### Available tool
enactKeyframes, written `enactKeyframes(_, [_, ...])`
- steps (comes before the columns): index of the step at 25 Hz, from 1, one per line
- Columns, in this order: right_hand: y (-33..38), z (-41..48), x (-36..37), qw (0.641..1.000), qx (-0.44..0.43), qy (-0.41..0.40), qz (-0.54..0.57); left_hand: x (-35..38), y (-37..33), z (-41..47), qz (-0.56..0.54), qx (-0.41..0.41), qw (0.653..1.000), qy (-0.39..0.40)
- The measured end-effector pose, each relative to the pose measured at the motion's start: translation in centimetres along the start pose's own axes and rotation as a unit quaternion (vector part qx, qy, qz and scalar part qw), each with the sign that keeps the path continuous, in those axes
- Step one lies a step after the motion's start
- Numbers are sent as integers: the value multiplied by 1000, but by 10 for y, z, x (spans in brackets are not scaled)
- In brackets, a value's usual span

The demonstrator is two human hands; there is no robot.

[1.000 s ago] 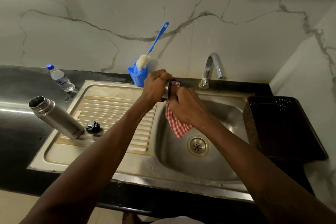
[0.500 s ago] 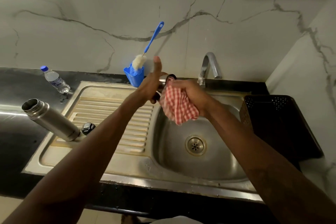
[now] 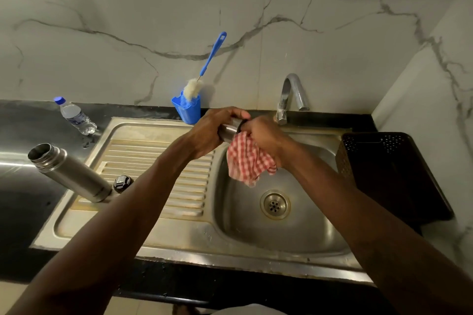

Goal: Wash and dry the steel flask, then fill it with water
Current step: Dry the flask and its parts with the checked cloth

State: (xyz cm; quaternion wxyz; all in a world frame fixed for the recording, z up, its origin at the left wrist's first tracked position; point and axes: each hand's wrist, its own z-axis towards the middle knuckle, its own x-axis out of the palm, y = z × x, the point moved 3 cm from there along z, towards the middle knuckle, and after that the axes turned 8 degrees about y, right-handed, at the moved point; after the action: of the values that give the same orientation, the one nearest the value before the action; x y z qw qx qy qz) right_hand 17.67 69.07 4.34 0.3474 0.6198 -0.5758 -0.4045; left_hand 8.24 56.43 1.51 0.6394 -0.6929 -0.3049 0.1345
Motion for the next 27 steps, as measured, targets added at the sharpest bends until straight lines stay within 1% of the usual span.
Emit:
enactKeyframes(1, [1,-10,-1,991,51,27,119,5,3,-3,8,11,1000,11])
enactKeyframes(2, [2,-19,-4,976,72,38,201,9,4,-6,16,32,999,6])
enactKeyframes(3, [0,-23,-8,969,67,32,237,14,2,-7,17,62,998,-3])
enactKeyframes(5, [6,-30,-7,962,35,36,269,18,-1,-8,4,112,993,-29])
enactKeyframes(6, [9,-28,-4,950,23,54,306,18,-3,-6,-9,108,993,-51])
enactKeyframes(7, [11,-24,0,952,9,72,299,18,-6,-5,-21,74,994,-80])
enactKeyframes(8, [8,-17,1,968,-18,73,240,16,-9,-4,-11,15,994,-112])
enactKeyframes(9, [1,-9,-2,990,-57,57,117,15,-12,-4,21,-56,990,-129])
enactKeyframes(10, [-3,-4,-5,993,-111,18,-40,14,-14,-4,73,-117,980,-141])
enactKeyframes(11, [-5,-1,-7,968,-172,-18,-182,13,-16,-5,104,-150,971,-153])
enactKeyframes(12, [-7,0,-8,929,-227,-40,-290,13,-18,-6,114,-153,967,-167])
enactKeyframes(13, [-8,1,-9,890,-267,-55,-367,12,-19,-6,107,-139,968,-178])
enactKeyframes(14, [-11,1,-11,859,-292,-74,-413,11,-19,-5,102,-123,971,-178])
enactKeyframes(15, [-13,1,-12,845,-296,-96,-435,9,-16,-4,107,-114,975,-160])
enactKeyframes(17, [-17,2,-14,847,-282,-132,-431,6,-11,-3,121,-96,984,-94])
enactKeyframes(18, [-16,1,-12,852,-274,-140,-423,4,-11,-2,108,-78,989,-61])
enactKeyframes(19, [-14,-1,-9,868,-265,-138,-395,2,-11,-3,92,-57,994,-31])
enactKeyframes(20, [-12,-1,-8,897,-244,-125,-348,-2,-10,-4,81,-39,996,0])
enactKeyframes(22, [-8,-1,-10,956,-151,-64,-244,-6,-9,-8,96,-4,993,69])
enactKeyframes(24, [-8,-5,-21,989,-29,-2,-147,-4,-7,-12,166,27,979,114])
enactKeyframes(25, [-11,-8,-26,998,23,23,-53,0,-8,-12,213,36,969,121])
enactKeyframes(26, [-15,-13,-31,994,66,40,78,6,-10,-11,246,47,959,130])
enactKeyframes(27, [-20,-16,-36,974,86,46,205,12,-14,-10,269,57,952,136])
